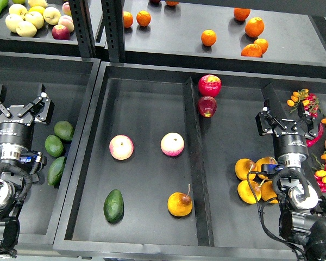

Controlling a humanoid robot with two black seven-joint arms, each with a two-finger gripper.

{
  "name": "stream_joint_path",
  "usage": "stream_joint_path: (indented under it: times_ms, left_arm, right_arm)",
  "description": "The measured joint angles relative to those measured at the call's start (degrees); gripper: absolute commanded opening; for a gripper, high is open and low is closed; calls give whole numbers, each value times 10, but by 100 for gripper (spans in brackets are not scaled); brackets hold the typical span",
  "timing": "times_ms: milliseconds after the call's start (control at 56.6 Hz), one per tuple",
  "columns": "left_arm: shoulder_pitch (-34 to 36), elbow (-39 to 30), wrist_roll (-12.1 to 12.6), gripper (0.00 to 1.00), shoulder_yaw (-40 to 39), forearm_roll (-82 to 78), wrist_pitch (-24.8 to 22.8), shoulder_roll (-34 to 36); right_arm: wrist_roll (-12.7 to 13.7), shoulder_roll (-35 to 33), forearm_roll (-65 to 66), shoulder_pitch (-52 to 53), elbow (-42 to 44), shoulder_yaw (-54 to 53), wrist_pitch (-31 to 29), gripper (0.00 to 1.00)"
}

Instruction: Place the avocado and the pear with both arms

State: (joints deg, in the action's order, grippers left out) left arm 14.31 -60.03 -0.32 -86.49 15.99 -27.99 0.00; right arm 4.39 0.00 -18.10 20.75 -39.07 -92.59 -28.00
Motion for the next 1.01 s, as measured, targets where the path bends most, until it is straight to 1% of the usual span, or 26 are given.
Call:
stream_joint_path:
  times_ms: [777,1007]
  left_arm:
    - [16,-7,-2,99,0,1,0,0]
    - [22,2,-1,99,5,-1,0,0]
  right_arm:
    - [9,0,-1,17,-2,14,0,100]
    - [10,0,0,17,1,16,0,100]
